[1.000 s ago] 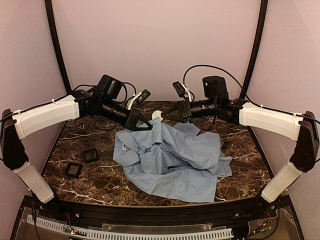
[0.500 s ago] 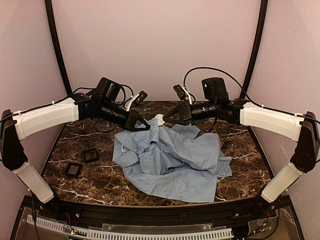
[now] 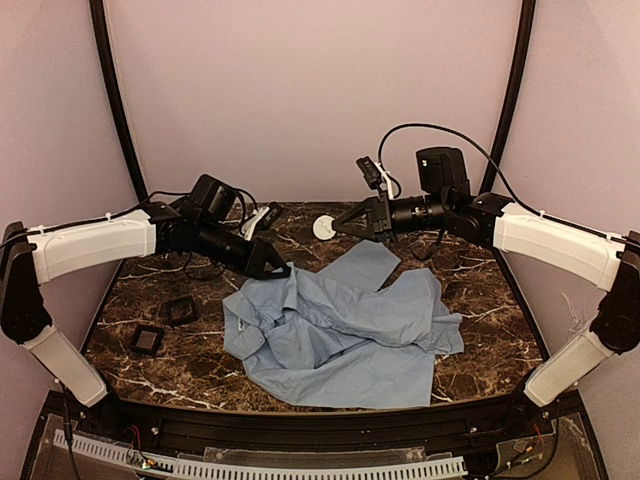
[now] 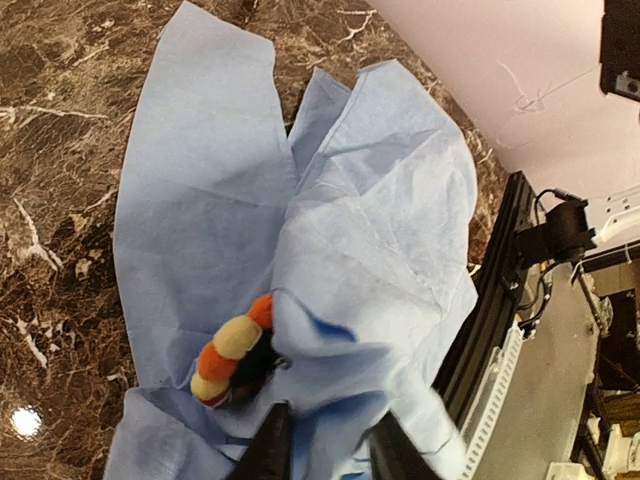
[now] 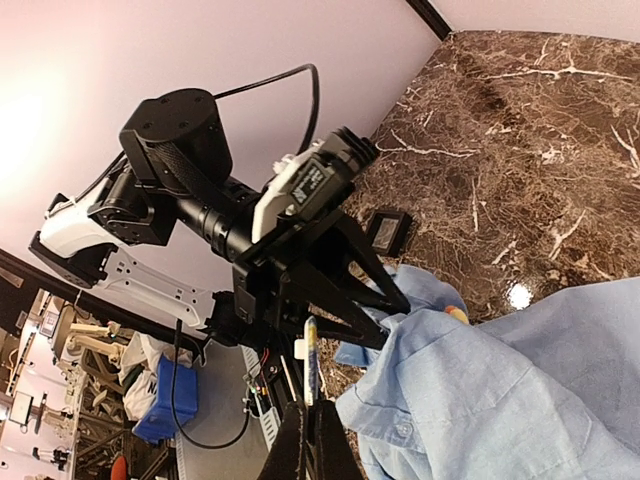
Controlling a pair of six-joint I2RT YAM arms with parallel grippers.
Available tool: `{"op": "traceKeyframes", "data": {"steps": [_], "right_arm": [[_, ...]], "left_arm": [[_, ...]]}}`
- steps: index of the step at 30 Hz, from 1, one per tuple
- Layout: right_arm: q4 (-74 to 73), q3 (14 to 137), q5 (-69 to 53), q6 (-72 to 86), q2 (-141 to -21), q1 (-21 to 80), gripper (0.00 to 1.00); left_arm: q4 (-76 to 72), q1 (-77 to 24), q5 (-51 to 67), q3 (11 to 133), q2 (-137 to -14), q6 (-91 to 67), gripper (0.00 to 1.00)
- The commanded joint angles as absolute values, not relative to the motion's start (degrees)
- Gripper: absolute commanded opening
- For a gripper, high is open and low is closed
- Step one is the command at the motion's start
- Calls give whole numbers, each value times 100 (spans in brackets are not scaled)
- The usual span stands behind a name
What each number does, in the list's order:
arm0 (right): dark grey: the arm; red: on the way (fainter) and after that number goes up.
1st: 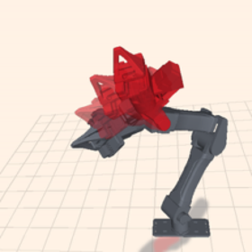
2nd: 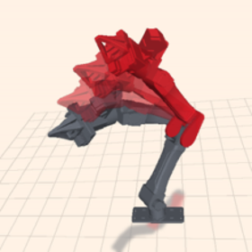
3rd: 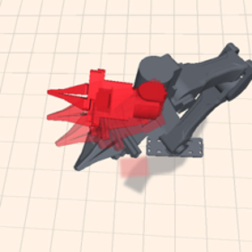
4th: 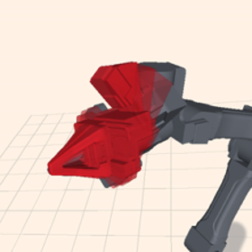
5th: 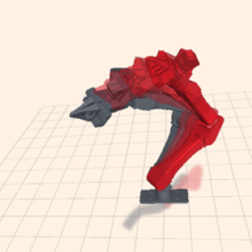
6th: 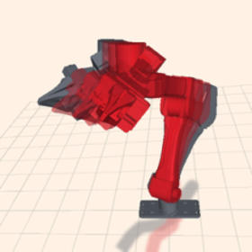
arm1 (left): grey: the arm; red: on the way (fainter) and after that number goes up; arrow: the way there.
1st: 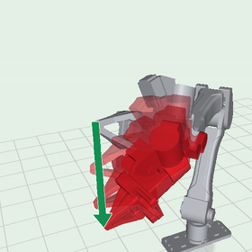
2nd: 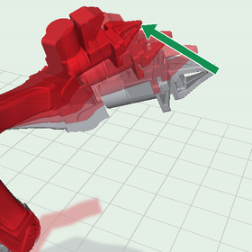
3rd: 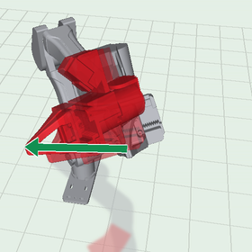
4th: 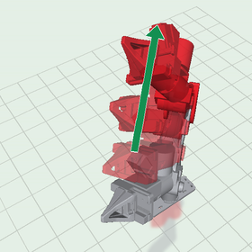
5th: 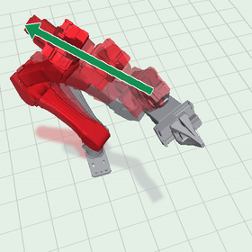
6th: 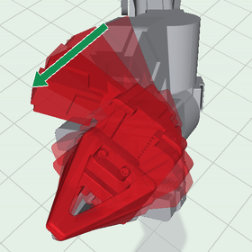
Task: Remove the brooch from the garment
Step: Pass from the right arm to the left
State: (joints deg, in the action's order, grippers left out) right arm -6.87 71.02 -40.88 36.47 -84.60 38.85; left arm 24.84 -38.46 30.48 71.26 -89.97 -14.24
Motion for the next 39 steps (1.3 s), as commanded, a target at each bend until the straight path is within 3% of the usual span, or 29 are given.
{"op": "traceKeyframes", "data": {"steps": [1,2,6,13,22,29,39], "right_arm": [[-604,7170,-4007,3613,-8301,3885,0],[-616,7172,-4001,3615,-8293,3885,0],[-637,7161,-4008,3618,-8247,3910,0],[-761,7357,-4015,3555,-8314,4050,0],[-440,7586,-4381,3755,-8540,4263,0],[-106,7596,-4709,3979,-8678,4362,0],[84,7637,-4976,4073,-8855,4386,0]], "left_arm": [[2489,-3814,2556,6841,-8689,-1467,48],[2510,-3806,2429,6797,-8571,-1467,61],[2573,-3766,1512,6672,-8061,-1531,82],[2607,-3709,824,6763,-7116,-1703,95],[1997,-3709,3001,7082,-7343,-2314,94],[1697,-3715,3971,7306,-7705,-2577,90],[1505,-3718,4455,7364,-7916,-2782,64]]}}
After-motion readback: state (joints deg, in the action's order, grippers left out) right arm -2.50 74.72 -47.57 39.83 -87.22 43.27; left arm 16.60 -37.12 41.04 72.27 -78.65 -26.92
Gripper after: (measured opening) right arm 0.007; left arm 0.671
